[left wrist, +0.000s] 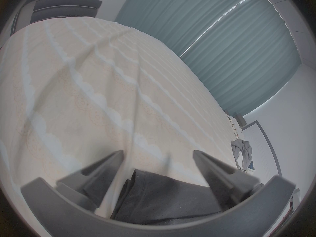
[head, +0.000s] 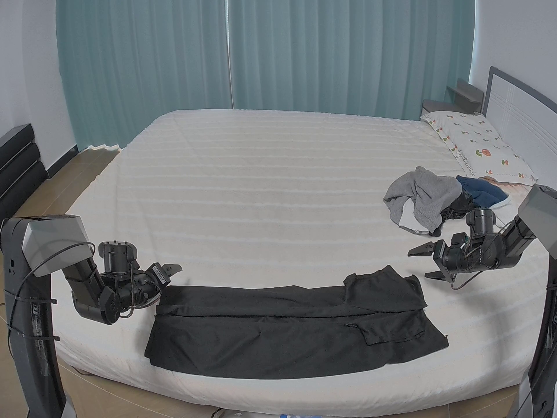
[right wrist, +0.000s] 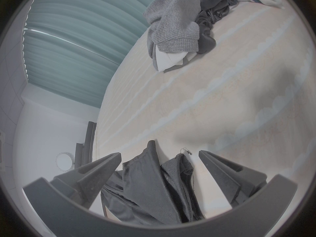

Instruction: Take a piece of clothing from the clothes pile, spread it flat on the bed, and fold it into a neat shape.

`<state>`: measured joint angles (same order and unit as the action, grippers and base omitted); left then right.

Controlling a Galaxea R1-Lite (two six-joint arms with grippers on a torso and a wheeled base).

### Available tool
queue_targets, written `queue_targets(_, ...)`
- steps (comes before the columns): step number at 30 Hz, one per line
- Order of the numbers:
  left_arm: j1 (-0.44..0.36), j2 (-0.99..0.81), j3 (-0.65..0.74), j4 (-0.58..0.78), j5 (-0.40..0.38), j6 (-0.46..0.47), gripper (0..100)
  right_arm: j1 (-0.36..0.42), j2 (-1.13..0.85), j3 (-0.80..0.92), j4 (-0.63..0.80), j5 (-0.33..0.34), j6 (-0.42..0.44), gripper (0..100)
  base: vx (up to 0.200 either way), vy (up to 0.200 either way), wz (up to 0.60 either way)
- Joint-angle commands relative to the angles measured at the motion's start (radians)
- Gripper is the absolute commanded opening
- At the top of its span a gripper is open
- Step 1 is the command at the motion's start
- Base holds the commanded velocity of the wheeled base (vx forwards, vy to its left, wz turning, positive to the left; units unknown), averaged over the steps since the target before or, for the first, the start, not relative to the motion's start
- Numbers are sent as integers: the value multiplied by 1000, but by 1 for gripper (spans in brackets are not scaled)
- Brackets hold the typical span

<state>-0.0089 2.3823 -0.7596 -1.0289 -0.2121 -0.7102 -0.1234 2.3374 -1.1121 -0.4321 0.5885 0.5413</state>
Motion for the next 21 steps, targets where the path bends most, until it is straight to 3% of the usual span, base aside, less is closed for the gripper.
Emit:
queue_targets(1, 0, -8, 8, 3, 0, 0, 0, 2, 14, -2, 0, 1, 0, 100, 0, 0, 0)
queue_targets(7, 9, -48, 13, 76, -1, 3, 0, 5, 26, -14, -2, -4, 5, 100, 0, 0, 0)
queue_targets(21, 50, -86, 13, 79, 0, 9, 0, 50, 52, -14, -2, -19, 0, 100, 0, 0, 0)
